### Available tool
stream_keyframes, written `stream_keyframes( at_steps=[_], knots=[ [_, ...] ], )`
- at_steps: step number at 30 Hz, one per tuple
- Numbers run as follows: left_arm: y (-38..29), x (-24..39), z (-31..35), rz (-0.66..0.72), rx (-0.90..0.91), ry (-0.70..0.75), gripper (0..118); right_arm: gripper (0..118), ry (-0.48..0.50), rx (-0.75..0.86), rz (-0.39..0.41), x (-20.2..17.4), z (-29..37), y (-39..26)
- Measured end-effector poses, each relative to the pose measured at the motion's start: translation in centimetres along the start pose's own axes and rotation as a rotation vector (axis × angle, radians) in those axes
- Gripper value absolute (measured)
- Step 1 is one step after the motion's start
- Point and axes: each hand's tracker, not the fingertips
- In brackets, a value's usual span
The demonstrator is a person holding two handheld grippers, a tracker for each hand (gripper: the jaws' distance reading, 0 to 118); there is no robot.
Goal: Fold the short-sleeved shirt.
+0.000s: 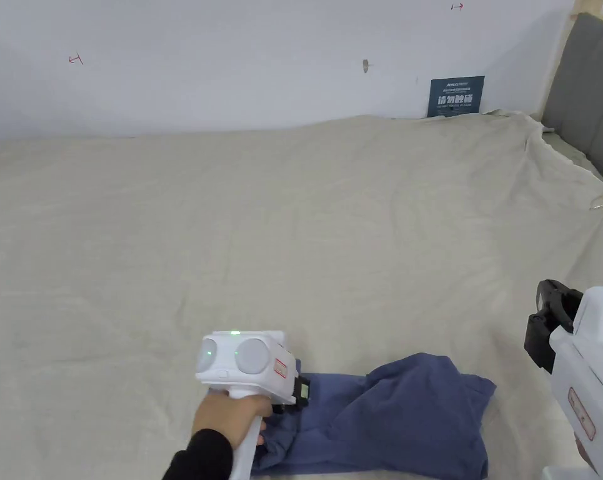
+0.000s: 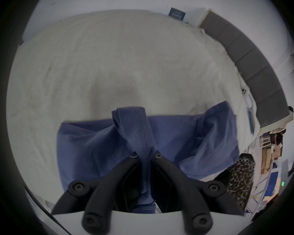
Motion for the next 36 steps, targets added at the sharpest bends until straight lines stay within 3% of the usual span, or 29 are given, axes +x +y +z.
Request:
stream_keyframes(
  at_steps=[3,6,10,15,20,25,27,28,29,31,36],
  knots=[
    [-0.6,1.4,-1.9,-0.025,-0.015,0.05,7,0,-0.005,-0.009,0.001,0.4,0.2,-0.2],
    [-0.9,1.9,-1.9,-0.035,-0.003,0.06,22,0,-0.011,-0.014,0.002,0.7,0.3,-0.4],
    [-0.7,2.1,0.7,0.011,0.046,-0.024,93,0,-0.014,-0.019,0.002,0.9,0.3,-0.3],
    [-0.5,0.9,7.5,0.039,0.253,-0.142,96,0,-0.009,-0.011,-0.001,0.9,0.3,0.2],
    [-1.0,-2.1,12.5,0.041,0.405,-0.072,96,0,-0.002,0.007,0.0,0.6,0.6,0.9],
    [-2.4,-5.2,12.1,0.056,0.466,0.086,91,0,0.006,0.017,-0.001,0.3,0.7,1.2],
    [-3.4,-6.2,11.0,0.045,0.506,0.075,67,0,0.008,0.015,0.001,0.2,0.6,1.2],
    [-4.0,-6.6,10.3,0.038,0.52,0.071,39,0,0.009,0.014,0.001,0.1,0.6,1.2],
    [-4.6,-6.8,9.7,0.039,0.526,0.067,21,0,0.01,0.012,0.001,0.1,0.6,1.2],
    [-5.5,-7.0,8.1,0.03,0.527,0.08,5,0,0.011,0.008,-0.001,0.0,0.6,1.1],
    [-7.5,-7.2,4.3,0.046,0.473,0.028,0,0,0.012,-0.004,-0.001,0.0,0.5,0.7]
  ],
)
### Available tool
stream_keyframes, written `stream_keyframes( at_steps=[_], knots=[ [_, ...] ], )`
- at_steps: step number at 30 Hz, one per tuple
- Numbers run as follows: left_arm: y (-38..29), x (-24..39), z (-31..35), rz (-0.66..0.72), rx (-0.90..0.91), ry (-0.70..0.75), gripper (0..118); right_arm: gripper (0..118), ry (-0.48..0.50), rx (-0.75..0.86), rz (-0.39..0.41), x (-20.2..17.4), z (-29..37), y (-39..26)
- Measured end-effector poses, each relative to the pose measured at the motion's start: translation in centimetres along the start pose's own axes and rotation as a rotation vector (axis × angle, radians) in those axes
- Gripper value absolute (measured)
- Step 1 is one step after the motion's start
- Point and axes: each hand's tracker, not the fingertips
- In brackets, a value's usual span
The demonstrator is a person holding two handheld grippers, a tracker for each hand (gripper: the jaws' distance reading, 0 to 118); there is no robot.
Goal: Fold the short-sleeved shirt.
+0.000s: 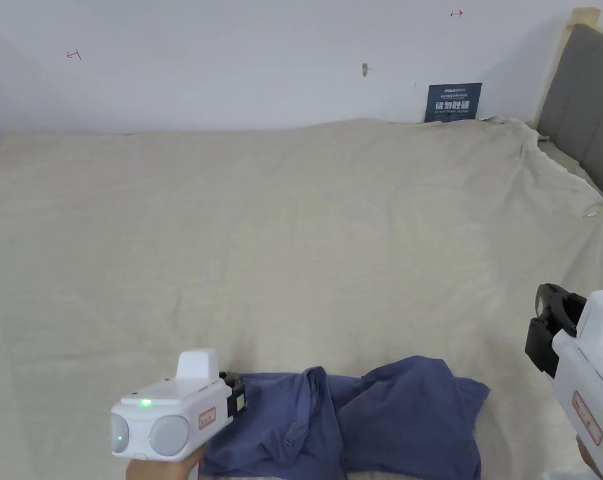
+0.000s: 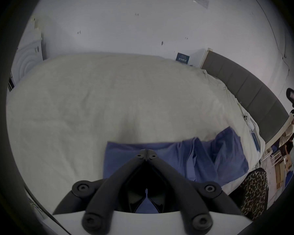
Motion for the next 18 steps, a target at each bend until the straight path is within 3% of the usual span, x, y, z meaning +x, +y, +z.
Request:
stream_keyframes(
  at_steps=[9,18],
  knots=[
    [-4.0,4.4,-4.8,-0.047,-0.113,-0.038,0,0,-0.01,-0.023,-0.002,0.6,-0.3,-0.7],
    [-4.0,9.3,-6.0,-0.082,-0.097,-0.061,0,0,-0.026,-0.032,0.0,1.4,-0.3,-0.8]
  ],
)
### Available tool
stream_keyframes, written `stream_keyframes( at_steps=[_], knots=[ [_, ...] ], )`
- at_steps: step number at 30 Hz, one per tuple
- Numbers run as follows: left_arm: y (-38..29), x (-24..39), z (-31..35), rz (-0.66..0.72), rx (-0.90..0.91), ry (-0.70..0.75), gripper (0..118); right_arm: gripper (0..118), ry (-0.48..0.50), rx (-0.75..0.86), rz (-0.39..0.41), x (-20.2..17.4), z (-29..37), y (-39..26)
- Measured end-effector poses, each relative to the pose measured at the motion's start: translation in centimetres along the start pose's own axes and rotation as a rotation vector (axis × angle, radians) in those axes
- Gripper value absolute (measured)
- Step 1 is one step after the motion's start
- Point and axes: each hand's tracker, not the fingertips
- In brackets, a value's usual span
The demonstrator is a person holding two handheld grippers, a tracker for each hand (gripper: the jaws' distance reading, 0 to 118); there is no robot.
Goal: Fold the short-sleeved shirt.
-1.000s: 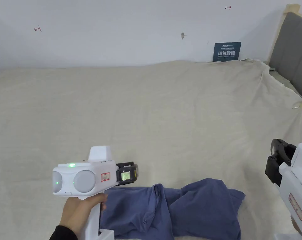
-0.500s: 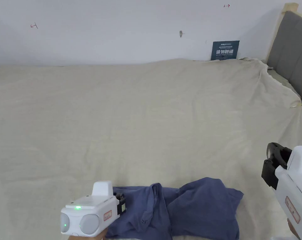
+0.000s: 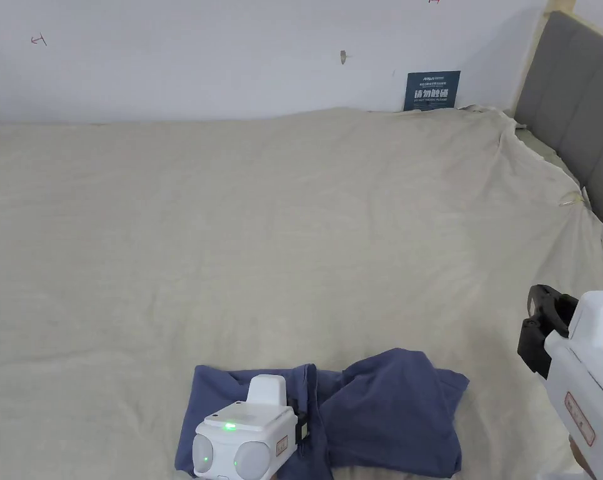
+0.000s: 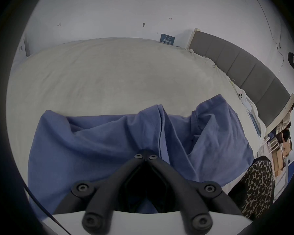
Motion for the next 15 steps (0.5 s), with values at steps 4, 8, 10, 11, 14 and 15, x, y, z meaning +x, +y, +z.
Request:
stream_keyframes(
  at_steps=[4,8,10,11,14,15],
  knots=[
    [0.5,0.3,0.2,-0.015,0.001,-0.009,0,0,0.0,-0.001,0.002,0.0,0.0,0.1],
    [1.3,0.6,1.0,-0.01,0.016,-0.018,0,0,0.001,0.001,0.003,-0.2,0.1,0.1],
    [2.3,0.6,2.2,-0.008,0.028,-0.048,0,0,0.004,0.0,0.005,-0.3,0.1,0.2],
    [2.8,0.4,3.0,-0.016,0.049,-0.077,0,0,0.006,0.0,0.006,-0.4,0.1,0.3],
    [4.5,-1.5,5.6,-0.005,0.055,-0.121,0,0,0.011,0.004,0.013,-0.6,0.1,0.5],
    [5.0,-2.5,6.2,0.007,0.055,-0.141,0,0,0.013,0.006,0.013,-0.7,0.1,0.5]
  ],
)
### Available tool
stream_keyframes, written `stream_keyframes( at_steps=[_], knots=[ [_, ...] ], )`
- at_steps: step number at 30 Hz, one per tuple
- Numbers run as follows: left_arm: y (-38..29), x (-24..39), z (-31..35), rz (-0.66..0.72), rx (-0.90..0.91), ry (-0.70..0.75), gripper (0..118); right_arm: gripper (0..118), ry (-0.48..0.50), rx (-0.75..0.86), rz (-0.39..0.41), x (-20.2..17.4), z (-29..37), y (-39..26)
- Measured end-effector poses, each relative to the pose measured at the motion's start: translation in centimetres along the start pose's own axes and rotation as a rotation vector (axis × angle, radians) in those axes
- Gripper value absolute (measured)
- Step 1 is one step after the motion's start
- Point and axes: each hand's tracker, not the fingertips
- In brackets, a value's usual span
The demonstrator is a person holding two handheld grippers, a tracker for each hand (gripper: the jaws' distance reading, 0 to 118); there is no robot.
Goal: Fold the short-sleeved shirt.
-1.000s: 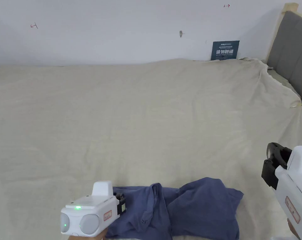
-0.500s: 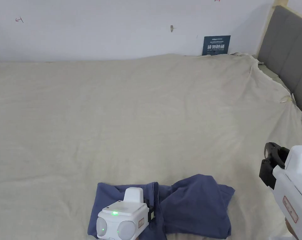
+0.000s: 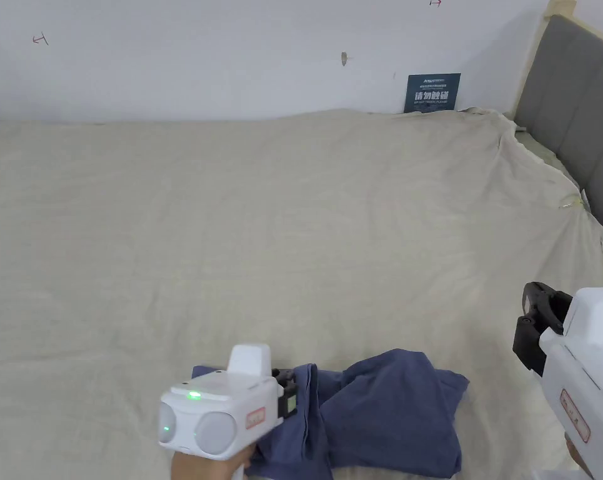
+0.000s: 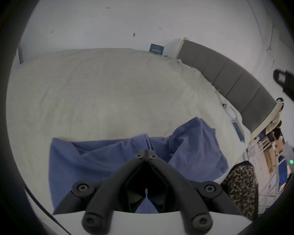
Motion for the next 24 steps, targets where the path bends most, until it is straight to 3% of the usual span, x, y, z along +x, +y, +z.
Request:
stream_keyframes(
  at_steps=[9,11,13,14,15,16,18,24],
  knots=[
    [2.1,-10.1,5.5,0.152,-0.082,-0.07,3,0,0.028,0.004,0.012,-1.4,-0.2,0.4],
    [1.8,-12.2,5.6,0.187,-0.138,-0.09,16,0,0.033,0.002,0.015,-1.7,-0.3,0.5],
    [1.2,-14.2,5.5,0.26,-0.176,-0.108,42,0,0.037,0.0,0.018,-2.0,-0.5,0.4],
    [1.0,-15.0,5.3,0.296,-0.197,-0.107,50,0,0.04,-0.003,0.02,-2.2,-0.6,0.4],
    [0.7,-15.7,5.0,0.327,-0.218,-0.102,50,0,0.042,-0.005,0.02,-2.3,-0.6,0.4],
    [0.4,-16.3,4.7,0.361,-0.238,-0.103,75,0,0.045,-0.007,0.021,-2.5,-0.7,0.4],
    [-0.1,-17.3,4.1,0.382,-0.236,-0.106,96,0,0.049,-0.011,0.023,-2.7,-0.8,0.3],
    [-0.9,-19.7,2.0,0.459,-0.229,-0.119,97,0,0.053,-0.03,0.037,-3.0,-1.0,0.1]
  ],
)
